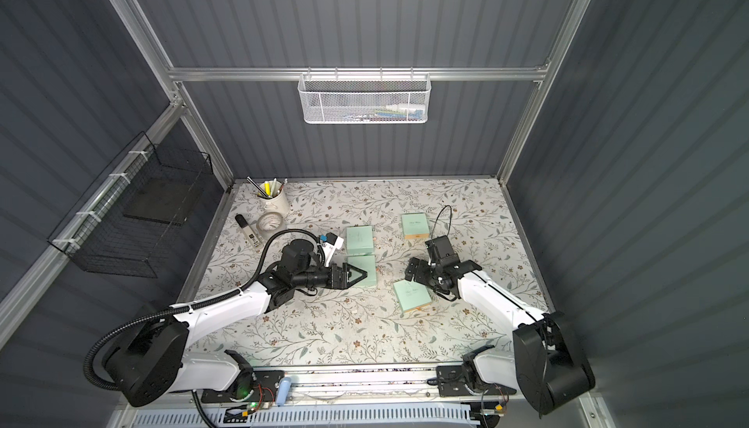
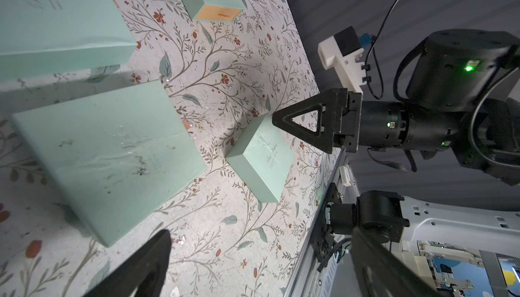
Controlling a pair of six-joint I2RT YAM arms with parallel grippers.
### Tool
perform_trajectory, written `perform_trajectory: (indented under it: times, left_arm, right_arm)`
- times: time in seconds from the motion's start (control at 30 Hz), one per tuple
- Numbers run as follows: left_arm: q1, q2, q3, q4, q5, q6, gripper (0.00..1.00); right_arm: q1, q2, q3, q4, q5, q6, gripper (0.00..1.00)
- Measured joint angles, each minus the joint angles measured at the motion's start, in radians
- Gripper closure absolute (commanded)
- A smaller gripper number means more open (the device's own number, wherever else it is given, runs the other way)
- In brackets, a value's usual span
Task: Take out the earrings from the drawer-style jewelry box
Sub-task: Move the jewelry box to the center of the board.
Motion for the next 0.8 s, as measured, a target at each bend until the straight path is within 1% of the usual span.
perform_trajectory:
  times: [0.07, 0.13, 0.23, 0.33, 0.47, 0.57, 0.67, 0.8]
  left_arm:
    - [0.0, 0.0, 0.0, 0.0, 0.0, 0.0, 0.0]
    - [0.0, 0.0, -0.002, 0.002, 0.0, -0.001, 0.0]
    - [0.0, 0.0, -0.012, 0.005, -0.001, -0.003, 0.0]
    - [0.0, 0.0, -0.021, 0.005, -0.002, -0.004, 0.0]
    - [0.0, -0.001, -0.026, 0.005, -0.004, -0.003, 0.0]
    - [0.0, -0.004, -0.032, 0.005, -0.008, -0.003, 0.0]
    - [0.0, -0.004, -0.037, 0.007, -0.011, -0.004, 0.0]
    - [0.0, -0.004, -0.047, 0.009, -0.011, -0.004, 0.0]
  right_arm:
    - [0.039, 0.002, 0.034, -0.019, 0.032, -0.009, 0.24]
    - [0.071, 0.008, 0.064, -0.02, 0.038, -0.024, 0.39]
    - [0.095, 0.047, 0.1, -0.017, 0.037, -0.031, 0.54]
    - [0.113, 0.121, 0.137, -0.016, 0.029, -0.039, 0.63]
    - [0.137, 0.224, 0.184, -0.014, 0.019, -0.041, 0.68]
    - [0.151, 0.283, 0.209, -0.016, 0.015, -0.045, 0.69]
    - [0.163, 0.312, 0.222, -0.019, 0.014, -0.047, 0.69]
    - [0.18, 0.311, 0.222, -0.026, 0.009, -0.047, 0.69]
